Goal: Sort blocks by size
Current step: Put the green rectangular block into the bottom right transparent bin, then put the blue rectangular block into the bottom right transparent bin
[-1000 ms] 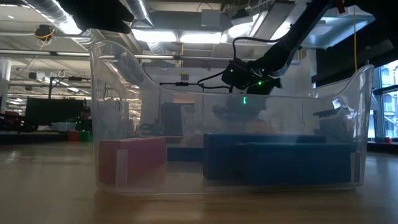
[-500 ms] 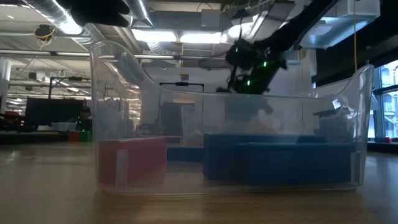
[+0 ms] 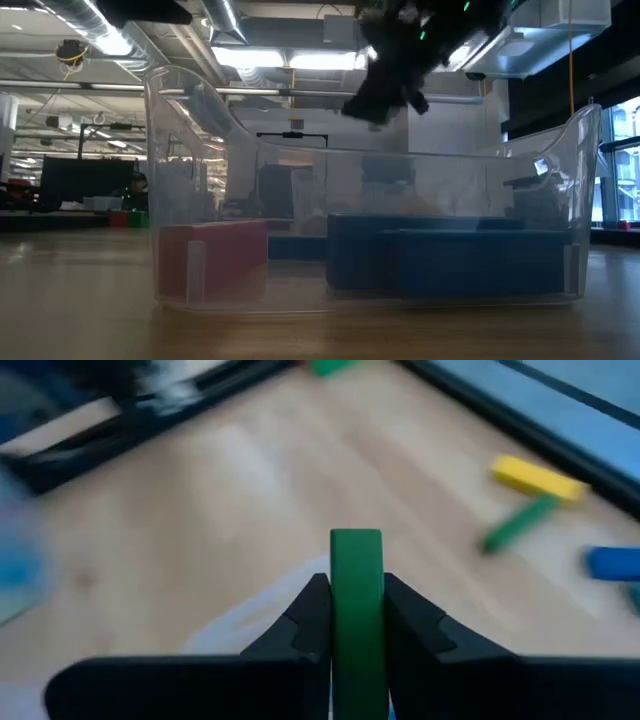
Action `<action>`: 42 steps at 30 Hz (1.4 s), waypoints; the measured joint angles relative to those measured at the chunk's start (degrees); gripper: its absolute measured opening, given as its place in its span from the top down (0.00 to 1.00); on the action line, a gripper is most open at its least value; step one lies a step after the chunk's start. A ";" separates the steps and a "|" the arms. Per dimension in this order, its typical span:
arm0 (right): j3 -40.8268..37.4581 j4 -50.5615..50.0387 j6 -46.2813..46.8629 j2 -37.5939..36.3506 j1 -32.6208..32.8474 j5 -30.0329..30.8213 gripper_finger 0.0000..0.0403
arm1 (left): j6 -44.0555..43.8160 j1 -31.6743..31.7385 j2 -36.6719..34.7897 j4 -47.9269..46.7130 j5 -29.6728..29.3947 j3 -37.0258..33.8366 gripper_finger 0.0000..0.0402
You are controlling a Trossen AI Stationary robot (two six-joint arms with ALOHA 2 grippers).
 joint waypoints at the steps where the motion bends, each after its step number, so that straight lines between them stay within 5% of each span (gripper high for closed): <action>1: 0.00 0.05 -0.20 -0.48 1.91 -0.05 0.86 | 0.00 -0.14 0.00 0.01 -0.01 0.00 0.48; 14: 0.04 1.12 -1.50 4.10 23.67 -0.17 0.86 | -1.40 -0.15 0.00 0.02 0.02 0.00 0.48; 29: 0.04 7.99 -2.80 13.39 27.62 -7.52 0.82 | -2.49 -0.15 0.00 0.04 0.02 0.00 0.48; 42: 0.71 3.79 -4.00 11.49 26.55 -7.41 0.40 | -2.23 -0.06 0.02 0.04 0.02 0.00 0.48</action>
